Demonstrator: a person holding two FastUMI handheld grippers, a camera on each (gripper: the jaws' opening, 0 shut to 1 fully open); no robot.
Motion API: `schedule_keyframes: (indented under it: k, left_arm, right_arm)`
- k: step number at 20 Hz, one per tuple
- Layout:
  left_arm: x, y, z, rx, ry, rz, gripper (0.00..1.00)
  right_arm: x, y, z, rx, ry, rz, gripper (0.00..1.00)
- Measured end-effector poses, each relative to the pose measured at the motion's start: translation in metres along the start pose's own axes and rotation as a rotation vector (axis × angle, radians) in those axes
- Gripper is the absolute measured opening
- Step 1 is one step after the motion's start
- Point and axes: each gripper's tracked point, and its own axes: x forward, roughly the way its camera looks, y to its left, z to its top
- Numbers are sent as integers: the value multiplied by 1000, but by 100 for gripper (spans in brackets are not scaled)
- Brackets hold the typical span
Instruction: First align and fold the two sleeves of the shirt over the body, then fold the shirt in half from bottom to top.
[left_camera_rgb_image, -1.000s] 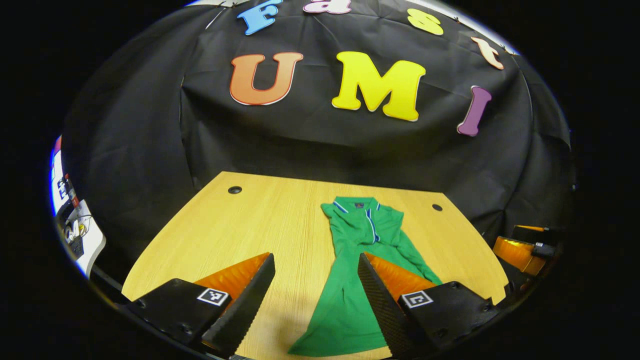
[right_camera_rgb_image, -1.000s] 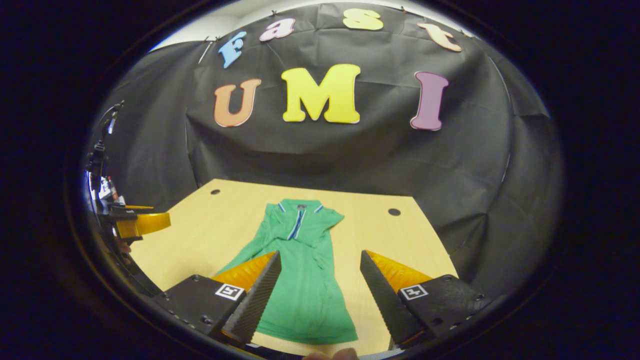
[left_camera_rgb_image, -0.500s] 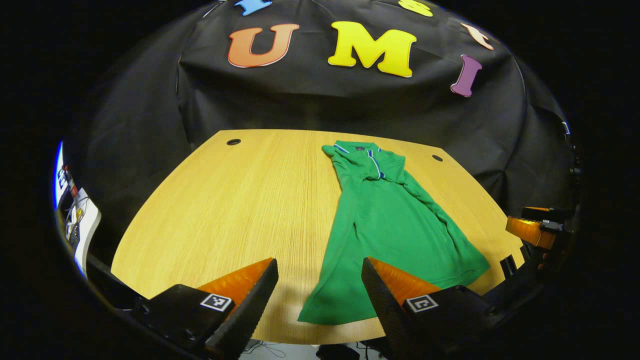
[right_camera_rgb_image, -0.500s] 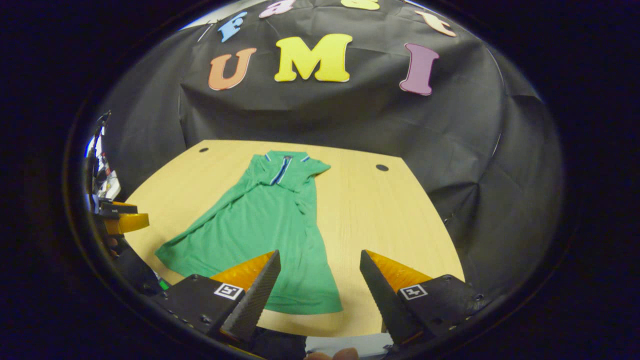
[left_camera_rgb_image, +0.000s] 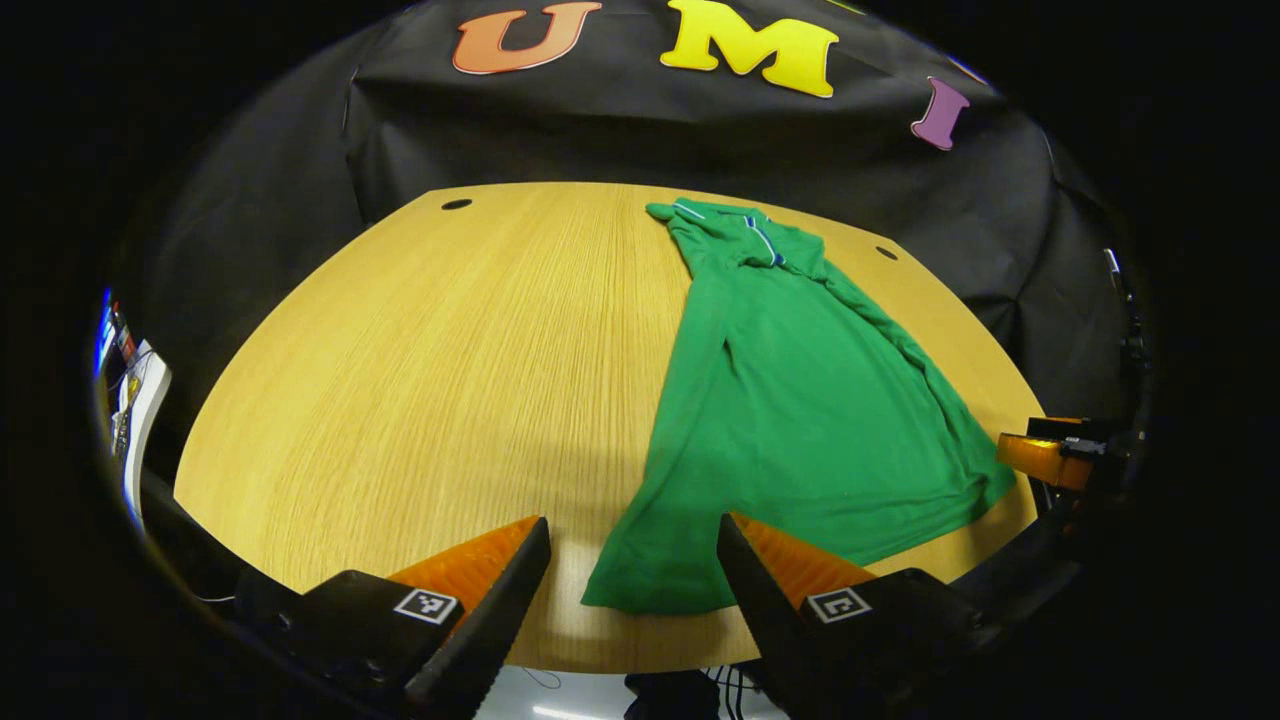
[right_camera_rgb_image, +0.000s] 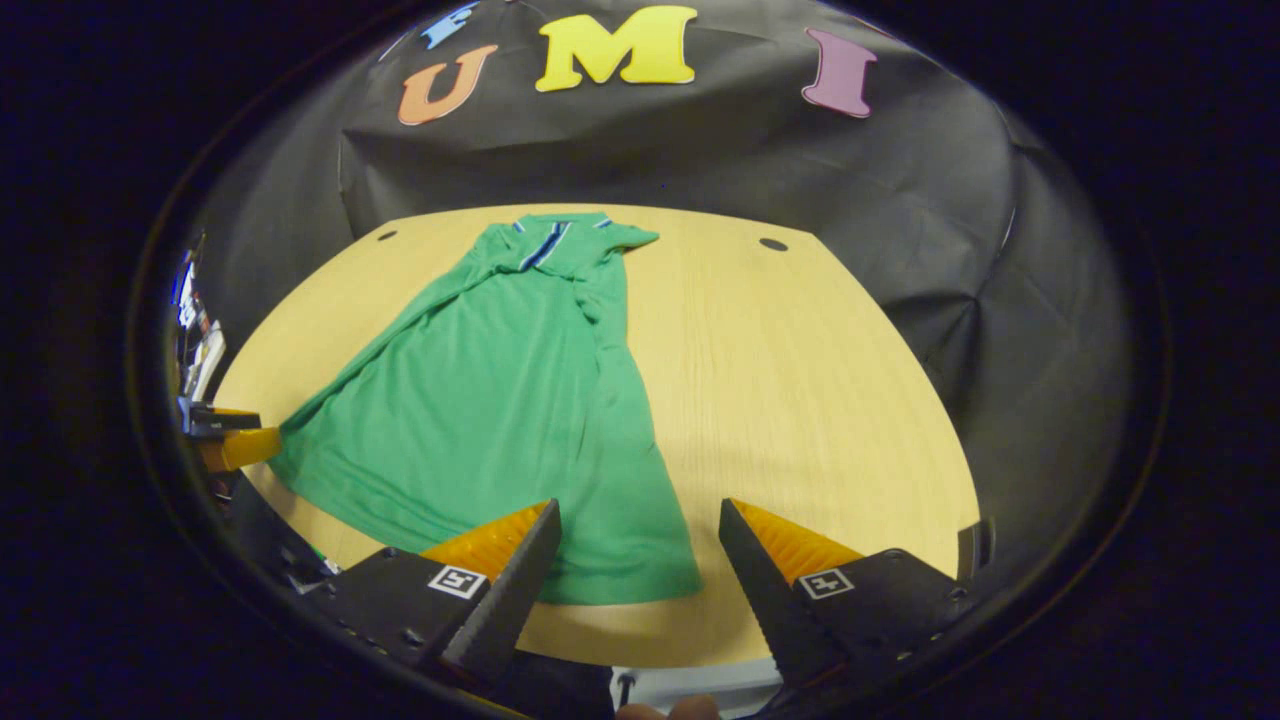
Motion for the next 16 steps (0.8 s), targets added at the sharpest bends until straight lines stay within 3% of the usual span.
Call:
schedule_keyframes:
  k: [4,9,16]
  left_arm:
    - [8,5,-10,-8,12,11,100]
    - [7,0,-15,100,10,40,100]
    - [6,2,-14,64,18,63,100]
  right_arm:
    - [14,-3,-14,-2,52,0,96]
    - [16,0,-16,-21,55,31,94]
    - [17,-1,-25,67,89,65,95]
